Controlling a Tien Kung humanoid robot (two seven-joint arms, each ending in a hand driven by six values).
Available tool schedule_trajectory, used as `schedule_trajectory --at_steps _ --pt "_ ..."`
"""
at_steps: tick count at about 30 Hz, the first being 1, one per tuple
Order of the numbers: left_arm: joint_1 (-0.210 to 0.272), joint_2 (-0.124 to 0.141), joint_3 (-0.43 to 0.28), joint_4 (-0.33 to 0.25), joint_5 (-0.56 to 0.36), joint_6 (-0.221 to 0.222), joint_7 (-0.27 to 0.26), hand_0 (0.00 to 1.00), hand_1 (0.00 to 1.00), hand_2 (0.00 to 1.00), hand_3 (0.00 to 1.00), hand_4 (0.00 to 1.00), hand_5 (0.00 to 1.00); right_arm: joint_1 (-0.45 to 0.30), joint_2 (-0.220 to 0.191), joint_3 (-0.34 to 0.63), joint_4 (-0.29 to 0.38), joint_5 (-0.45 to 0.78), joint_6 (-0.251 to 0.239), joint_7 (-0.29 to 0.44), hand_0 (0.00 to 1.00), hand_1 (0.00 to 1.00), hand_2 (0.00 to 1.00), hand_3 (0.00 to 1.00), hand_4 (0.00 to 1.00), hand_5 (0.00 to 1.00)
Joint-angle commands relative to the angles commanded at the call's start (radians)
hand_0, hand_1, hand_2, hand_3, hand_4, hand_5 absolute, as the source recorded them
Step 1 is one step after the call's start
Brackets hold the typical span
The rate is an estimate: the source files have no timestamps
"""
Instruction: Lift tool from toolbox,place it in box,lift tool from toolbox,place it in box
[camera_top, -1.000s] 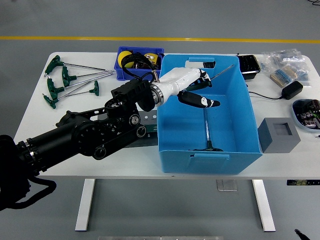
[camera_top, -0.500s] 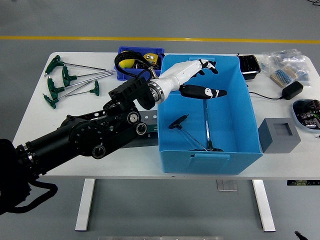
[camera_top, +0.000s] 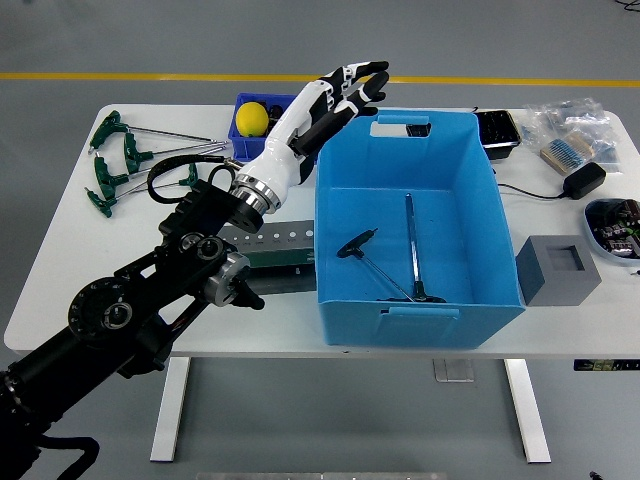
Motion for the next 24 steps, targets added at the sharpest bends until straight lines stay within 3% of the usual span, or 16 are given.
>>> schedule_trajectory --at_steps 3,8,12,17,24 --pt "0.037 0.042 -0.041 0.015 0.008 -0.072 0.042 0.778 0.809 0.886 0.789 0.959 0.838 -0.001 0.0 -0.005 0.0 0.008 0.001 0.003 0.651 0.641 0.7 0.556 0.804 0.747" --pt "0.129 0.101 -0.138 0.044 0.058 -0.105 0.055 0.783 0.805 0.873 0.776 0.962 0.86 -0.003 0.0 -0.013 0.0 0.025 0.002 0.008 0.652 0.64 0.7 0.556 0.804 0.746" --pt "0.205 0.123 -0.229 0.052 0.136 -0.138 0.068 0.785 0.804 0.864 0.772 0.962 0.894 -0.01 0.003 -0.006 -0.001 0.014 0.002 0.006 0.654 0.64 0.7 0.556 0.804 0.746" --pt "0.295 0.117 -0.324 0.041 0.2 -0.143 0.061 0.785 0.804 0.864 0.772 0.962 0.894 -0.017 0.007 0.005 -0.001 -0.006 0.001 0.0 0.654 0.64 0.7 0.556 0.804 0.746" --pt "0.428 0.059 -0.447 -0.013 0.254 -0.148 0.059 0.783 0.799 0.857 0.77 0.959 0.889 -0.023 0.01 0.022 0.001 -0.04 0.002 -0.012 0.654 0.638 0.7 0.555 0.804 0.747"
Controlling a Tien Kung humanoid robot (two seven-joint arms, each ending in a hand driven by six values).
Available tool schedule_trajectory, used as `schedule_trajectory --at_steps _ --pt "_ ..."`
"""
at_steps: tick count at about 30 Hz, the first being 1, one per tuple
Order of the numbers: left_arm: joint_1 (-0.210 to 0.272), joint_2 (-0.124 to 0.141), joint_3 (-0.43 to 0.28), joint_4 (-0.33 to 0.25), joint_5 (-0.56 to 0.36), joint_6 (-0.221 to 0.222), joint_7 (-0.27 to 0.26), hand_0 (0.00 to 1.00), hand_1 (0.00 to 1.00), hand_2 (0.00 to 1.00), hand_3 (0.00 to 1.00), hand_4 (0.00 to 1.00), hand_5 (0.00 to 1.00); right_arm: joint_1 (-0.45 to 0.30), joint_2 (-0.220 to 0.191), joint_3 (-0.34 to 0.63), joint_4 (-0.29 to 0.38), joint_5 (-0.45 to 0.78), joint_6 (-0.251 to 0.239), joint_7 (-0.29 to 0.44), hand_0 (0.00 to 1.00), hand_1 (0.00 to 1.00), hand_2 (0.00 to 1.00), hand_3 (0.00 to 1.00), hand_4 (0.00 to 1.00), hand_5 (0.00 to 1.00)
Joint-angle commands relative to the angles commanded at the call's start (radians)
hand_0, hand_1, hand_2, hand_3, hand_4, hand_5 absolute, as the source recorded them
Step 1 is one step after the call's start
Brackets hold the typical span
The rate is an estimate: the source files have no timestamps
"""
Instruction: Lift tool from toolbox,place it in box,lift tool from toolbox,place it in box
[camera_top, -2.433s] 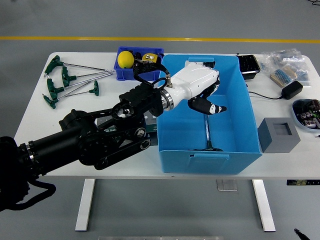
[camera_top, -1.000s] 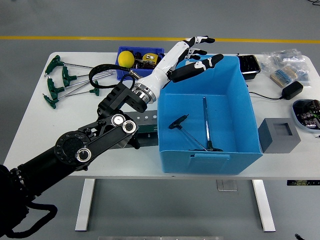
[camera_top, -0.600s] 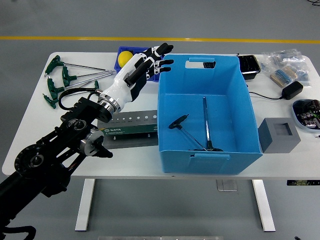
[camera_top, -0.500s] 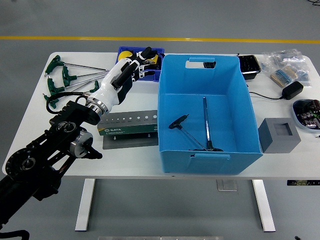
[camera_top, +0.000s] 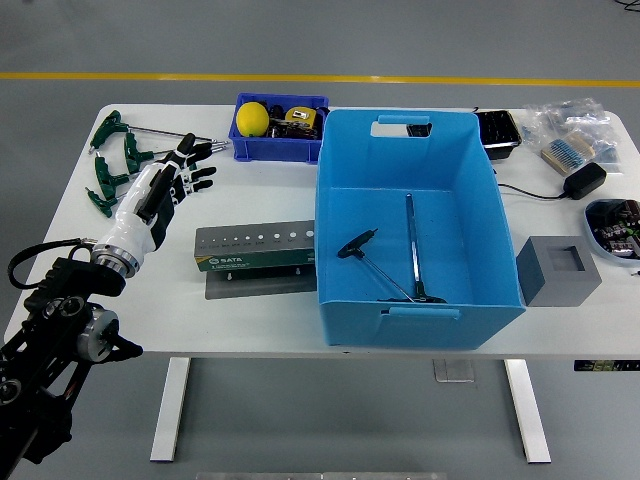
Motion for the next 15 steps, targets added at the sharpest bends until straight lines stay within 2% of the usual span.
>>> schedule_trajectory --at_steps 3,5,6,11,15 --pt "0.057 -0.03 -0.049 -0.029 -0.003 0.004 -0.016 0.783 0.799 0.857 0.77 0.959 0.889 -0.004 0.002 0.003 0.0 -0.005 0.001 -0.002 0.654 0.638 0.7 0.555 0.804 0.747" --pt "0.081 -0.04 -0.068 -0.045 -0.002 -0.001 -0.023 0.783 0.799 0.857 0.77 0.959 0.889 -0.006 0.003 0.002 0.0 0.0 0.001 -0.001 0.654 0.638 0.7 0.555 0.804 0.747" --pt "0.087 -0.04 -0.073 -0.051 -0.001 -0.005 -0.026 0.771 0.763 0.832 0.763 0.968 0.919 -0.007 0.003 0.001 0.0 0.002 0.002 -0.001 0.654 0.639 0.7 0.555 0.804 0.747" --pt "0.085 -0.039 -0.088 -0.066 -0.007 -0.011 -0.032 0.771 0.763 0.832 0.763 0.968 0.919 -0.006 0.005 -0.001 -0.001 0.005 0.003 0.0 0.654 0.639 0.7 0.555 0.804 0.747" --pt "0.083 -0.045 -0.096 -0.063 -0.046 -0.009 -0.028 0.768 0.761 0.836 0.763 0.968 0.925 -0.007 0.009 0.001 -0.001 -0.002 0.007 -0.004 0.654 0.638 0.699 0.555 0.804 0.747"
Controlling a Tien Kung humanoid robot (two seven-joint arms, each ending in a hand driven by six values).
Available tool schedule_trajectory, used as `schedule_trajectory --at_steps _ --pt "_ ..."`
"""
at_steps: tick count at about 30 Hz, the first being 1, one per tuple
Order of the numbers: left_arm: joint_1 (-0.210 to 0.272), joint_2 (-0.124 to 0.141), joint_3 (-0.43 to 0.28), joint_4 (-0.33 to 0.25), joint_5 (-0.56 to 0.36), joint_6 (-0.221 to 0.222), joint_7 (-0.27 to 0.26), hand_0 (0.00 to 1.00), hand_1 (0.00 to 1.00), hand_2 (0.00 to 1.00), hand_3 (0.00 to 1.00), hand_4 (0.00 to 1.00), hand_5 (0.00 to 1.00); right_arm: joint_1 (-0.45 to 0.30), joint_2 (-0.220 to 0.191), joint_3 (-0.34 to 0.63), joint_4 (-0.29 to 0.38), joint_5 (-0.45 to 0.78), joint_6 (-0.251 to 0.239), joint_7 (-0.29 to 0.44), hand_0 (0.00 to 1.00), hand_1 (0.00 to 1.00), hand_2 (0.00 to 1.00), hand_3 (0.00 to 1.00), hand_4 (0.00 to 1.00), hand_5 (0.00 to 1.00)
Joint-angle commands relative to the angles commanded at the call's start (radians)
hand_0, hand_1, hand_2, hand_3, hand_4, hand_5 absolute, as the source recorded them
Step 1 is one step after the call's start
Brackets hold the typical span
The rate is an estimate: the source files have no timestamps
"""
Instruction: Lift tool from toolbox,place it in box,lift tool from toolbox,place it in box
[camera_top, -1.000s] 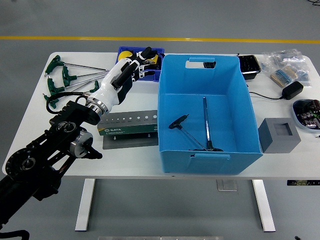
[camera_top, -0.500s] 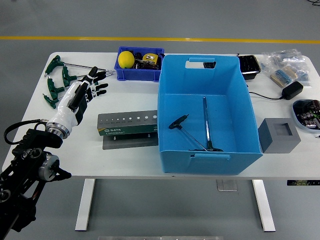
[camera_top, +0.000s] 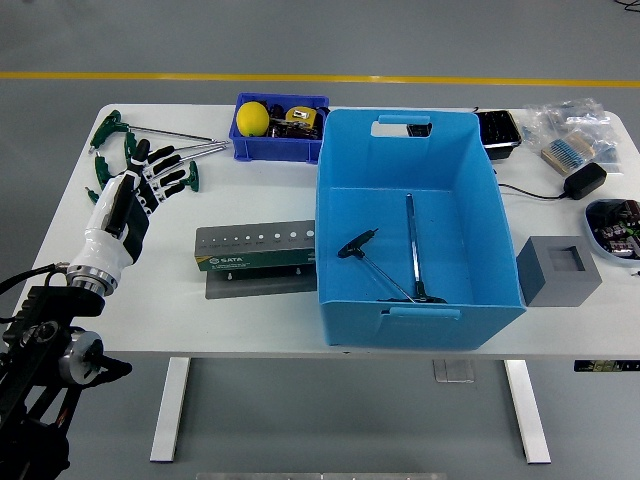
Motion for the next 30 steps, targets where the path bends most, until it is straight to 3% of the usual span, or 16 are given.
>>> schedule_trajectory --at_steps 9,30 --pt "0.011 -0.012 -0.01 -0.001 -0.004 -0.016 0.02 0.766 0.756 0.837 0.765 0.968 0.946 0.008 0.0 -0.027 0.005 0.045 0.01 0.01 0.654 0.638 0.699 0.555 0.805 0.749" --pt "0.0 -0.004 -0.026 -0.035 0.023 0.004 -0.01 0.76 0.758 0.834 0.767 0.968 0.952 0.037 -0.012 -0.054 0.01 0.082 0.015 0.023 0.654 0.637 0.699 0.555 0.805 0.751"
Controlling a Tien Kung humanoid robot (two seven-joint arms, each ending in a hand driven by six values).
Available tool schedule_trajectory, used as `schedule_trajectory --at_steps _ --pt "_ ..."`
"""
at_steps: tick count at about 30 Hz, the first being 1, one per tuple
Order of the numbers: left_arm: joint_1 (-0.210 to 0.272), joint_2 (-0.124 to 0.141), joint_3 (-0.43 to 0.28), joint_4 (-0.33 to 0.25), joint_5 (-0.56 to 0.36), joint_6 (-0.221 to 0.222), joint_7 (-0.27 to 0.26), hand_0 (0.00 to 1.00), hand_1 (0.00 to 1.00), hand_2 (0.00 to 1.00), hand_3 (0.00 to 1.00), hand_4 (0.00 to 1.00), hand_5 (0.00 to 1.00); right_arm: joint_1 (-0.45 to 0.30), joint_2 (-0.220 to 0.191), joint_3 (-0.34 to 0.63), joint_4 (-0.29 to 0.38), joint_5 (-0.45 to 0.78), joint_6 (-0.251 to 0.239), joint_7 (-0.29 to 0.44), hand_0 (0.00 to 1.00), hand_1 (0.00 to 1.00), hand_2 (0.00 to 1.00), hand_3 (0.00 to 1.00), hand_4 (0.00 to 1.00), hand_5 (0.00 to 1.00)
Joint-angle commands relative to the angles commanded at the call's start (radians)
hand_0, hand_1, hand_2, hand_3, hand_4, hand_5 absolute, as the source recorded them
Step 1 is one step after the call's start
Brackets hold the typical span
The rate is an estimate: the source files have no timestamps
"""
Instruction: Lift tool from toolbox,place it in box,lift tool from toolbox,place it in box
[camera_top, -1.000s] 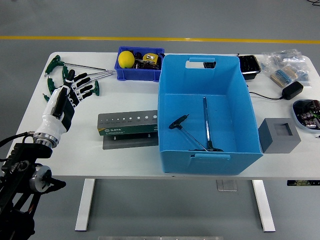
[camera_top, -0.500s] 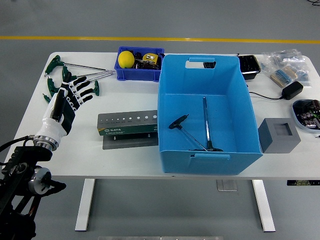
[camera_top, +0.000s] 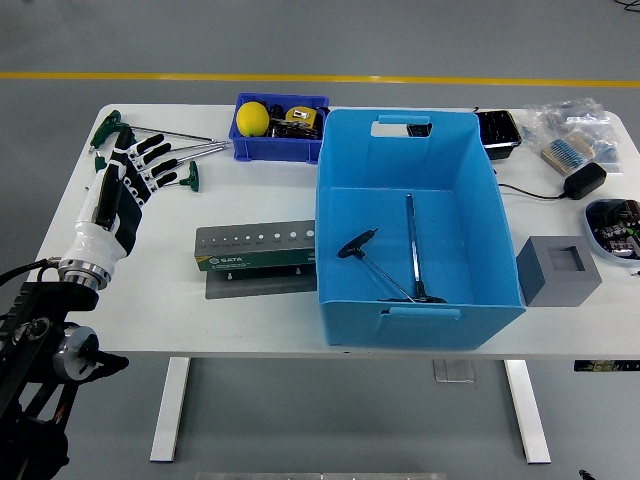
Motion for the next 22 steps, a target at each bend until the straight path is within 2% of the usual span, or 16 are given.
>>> schedule_trajectory --at_steps 9,14,22 --pt "0.007 0.009 0.005 0.013 0.01 0.006 0.001 0.759 0.763 0.835 0.768 0.966 0.942 -0.019 0.003 -0.046 -0.002 0.065 0.002 0.023 0.655 0.649 0.709 0.555 0.806 0.75" --pt "0.004 0.003 0.012 0.017 0.011 0.006 0.003 0.759 0.763 0.835 0.768 0.966 0.942 -0.043 0.007 -0.007 -0.008 0.058 0.012 0.02 0.655 0.649 0.709 0.555 0.806 0.75" --pt "0.001 0.011 0.014 0.017 0.013 0.006 0.003 0.759 0.764 0.835 0.771 0.965 0.941 -0.109 0.005 0.071 -0.009 0.005 0.027 -0.002 0.666 0.654 0.718 0.559 0.807 0.752"
